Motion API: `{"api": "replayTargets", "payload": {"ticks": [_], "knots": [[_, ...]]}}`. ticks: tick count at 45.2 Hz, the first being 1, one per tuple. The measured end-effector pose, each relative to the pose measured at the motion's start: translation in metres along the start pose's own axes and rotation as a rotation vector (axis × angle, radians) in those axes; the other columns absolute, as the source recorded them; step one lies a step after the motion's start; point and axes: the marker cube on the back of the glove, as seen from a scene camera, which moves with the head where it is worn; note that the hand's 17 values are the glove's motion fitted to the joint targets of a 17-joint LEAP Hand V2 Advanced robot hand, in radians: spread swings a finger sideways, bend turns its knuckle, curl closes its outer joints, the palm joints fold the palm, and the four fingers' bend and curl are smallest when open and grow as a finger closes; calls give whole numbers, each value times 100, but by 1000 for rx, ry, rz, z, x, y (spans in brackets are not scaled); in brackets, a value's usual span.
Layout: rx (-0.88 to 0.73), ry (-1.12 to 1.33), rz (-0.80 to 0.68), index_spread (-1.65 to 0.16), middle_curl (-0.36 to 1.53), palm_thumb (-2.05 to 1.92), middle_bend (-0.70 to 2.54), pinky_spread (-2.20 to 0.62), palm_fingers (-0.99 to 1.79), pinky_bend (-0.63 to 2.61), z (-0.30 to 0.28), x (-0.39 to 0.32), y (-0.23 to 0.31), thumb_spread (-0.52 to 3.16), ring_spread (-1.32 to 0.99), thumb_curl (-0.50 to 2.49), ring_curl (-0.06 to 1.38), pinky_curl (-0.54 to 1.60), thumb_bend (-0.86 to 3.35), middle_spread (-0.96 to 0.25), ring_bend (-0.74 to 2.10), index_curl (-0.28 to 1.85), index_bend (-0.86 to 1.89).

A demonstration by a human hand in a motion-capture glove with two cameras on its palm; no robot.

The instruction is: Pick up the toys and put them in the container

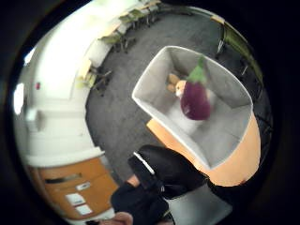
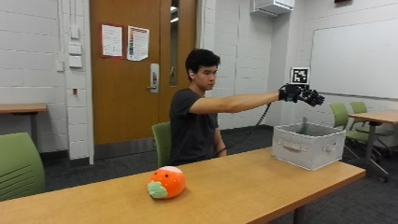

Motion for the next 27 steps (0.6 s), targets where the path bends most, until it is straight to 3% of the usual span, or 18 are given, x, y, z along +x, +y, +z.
{"api": "replayTargets", "payload": {"ticks": [5, 12, 15, 23, 27], "knots": [[9, 120, 57, -38, 47, -10, 20, -14, -12, 120, 4, -35, 4, 93, -11, 58, 34, 46, -10, -4, 69, 40, 3], [38, -22, 159, -37, 47, -11, 23, -8, -11, 116, -11, -7, 27, 95, -6, 48, 33, 43, -10, -2, 67, 33, 7], [41, 94, 180, -37, 46, -11, 23, -7, -10, 115, -15, 26, 44, 95, -5, 45, 32, 42, -9, -2, 67, 31, 8], [85, -128, -97, -37, 46, -10, 25, -4, -9, 110, -48, 57, 103, 96, -4, 38, 32, 40, -9, -5, 65, 27, 11], [101, 102, 218, -37, 46, -10, 25, -4, -7, 109, -55, 124, 132, 96, -4, 35, 31, 39, -8, -6, 64, 26, 12]]}}
